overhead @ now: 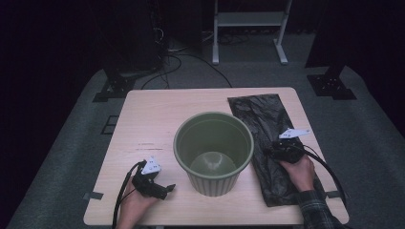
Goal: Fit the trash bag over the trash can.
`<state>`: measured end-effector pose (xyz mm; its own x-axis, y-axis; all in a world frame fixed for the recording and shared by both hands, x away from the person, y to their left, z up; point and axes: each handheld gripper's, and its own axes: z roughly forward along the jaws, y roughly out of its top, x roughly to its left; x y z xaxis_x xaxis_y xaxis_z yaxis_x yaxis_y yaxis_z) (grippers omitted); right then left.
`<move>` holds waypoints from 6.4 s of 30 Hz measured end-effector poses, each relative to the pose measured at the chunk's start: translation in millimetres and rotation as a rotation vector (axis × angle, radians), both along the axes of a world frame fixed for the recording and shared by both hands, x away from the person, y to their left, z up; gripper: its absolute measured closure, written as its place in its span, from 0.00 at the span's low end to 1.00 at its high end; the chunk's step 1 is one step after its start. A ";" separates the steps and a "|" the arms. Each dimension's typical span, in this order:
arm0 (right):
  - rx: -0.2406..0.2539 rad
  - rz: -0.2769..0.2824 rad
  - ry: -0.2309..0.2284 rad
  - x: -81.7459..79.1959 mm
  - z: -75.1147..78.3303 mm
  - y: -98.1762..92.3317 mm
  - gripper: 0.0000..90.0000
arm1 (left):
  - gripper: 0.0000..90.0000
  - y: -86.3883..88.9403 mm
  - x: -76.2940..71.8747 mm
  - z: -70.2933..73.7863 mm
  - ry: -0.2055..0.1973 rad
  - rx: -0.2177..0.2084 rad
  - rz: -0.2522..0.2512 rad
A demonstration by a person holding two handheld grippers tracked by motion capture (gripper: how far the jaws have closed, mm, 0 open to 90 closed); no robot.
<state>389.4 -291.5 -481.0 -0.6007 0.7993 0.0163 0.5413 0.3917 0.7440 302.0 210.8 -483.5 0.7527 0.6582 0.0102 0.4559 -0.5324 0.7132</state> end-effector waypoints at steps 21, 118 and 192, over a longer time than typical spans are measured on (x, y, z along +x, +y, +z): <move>0.011 0.233 0.071 -38.4 4.1 15.9 1.00 | 0.00 -0.1 -0.3 0.0 -0.001 0.000 0.003; 0.055 0.191 0.065 -38.6 -2.5 77.3 0.12 | 0.00 -0.1 -0.7 0.0 -0.001 0.000 0.007; 0.297 0.509 -0.090 -79.1 136.3 29.7 0.98 | 0.00 -0.1 -0.8 0.1 0.000 0.003 0.008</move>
